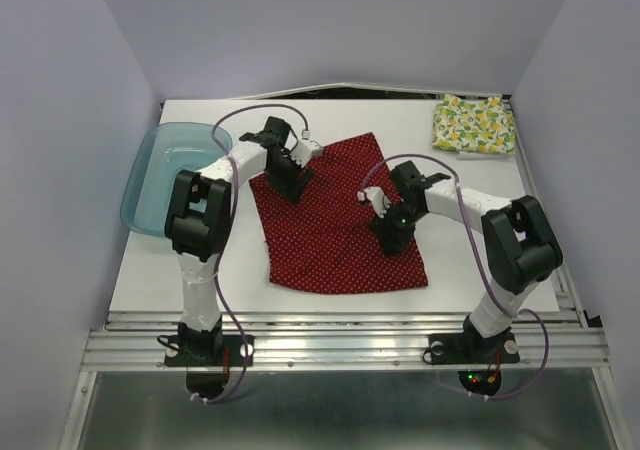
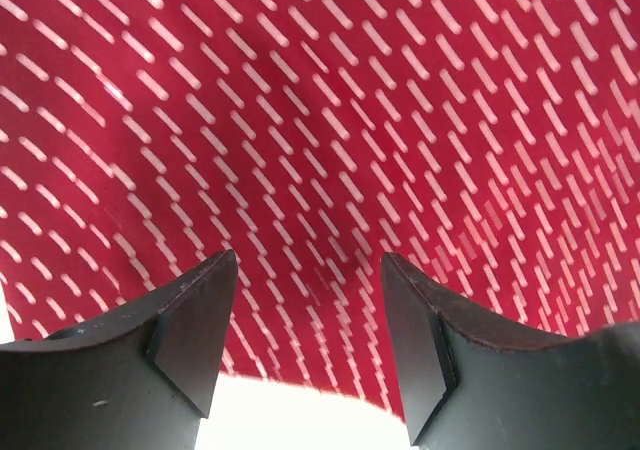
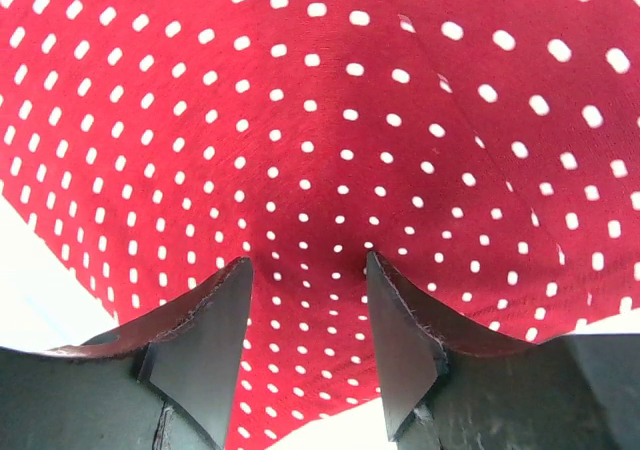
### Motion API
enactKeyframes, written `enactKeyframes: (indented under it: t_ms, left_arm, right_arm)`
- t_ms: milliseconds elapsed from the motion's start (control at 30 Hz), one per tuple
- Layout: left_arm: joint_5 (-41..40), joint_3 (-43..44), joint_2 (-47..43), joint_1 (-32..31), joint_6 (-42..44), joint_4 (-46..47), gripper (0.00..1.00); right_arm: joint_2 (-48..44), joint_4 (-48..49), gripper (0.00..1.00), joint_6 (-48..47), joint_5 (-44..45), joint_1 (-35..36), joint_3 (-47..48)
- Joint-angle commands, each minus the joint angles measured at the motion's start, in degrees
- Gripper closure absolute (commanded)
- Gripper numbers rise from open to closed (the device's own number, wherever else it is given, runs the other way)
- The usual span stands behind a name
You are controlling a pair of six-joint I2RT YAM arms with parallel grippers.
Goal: Fold and stack the skirts
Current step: Flatten the skirt out
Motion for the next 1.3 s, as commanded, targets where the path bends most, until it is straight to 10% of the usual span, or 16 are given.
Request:
enactKeyframes:
  t_ms: [0,367,633,1267]
  left_arm:
    - [0.97,6.06,6.76,-1.76,-1.2,-3.47,0.3]
    - [9.14,15.39,13.46,-5.63,-2.61,-6.29,0.29]
    - [8.88,26.0,4.06,0.16,2.12,-10.68,0.19]
    - [4.92,39.12,15.12,8.16,13.12,-9.98,0.28]
  right_arm:
    - [-0.11,-10.33,0.46,1.24,-7.42,4.02,-4.58]
    - [-4.85,-10.86,0.4,5.38,-13.6,10.89,4.28]
    - [-3.73,-10.77,0.37,2.75,-9.64,-6.84,24.12]
    - [23.08,7.16,0.51,-9.73,7.24,-16.71,42.7]
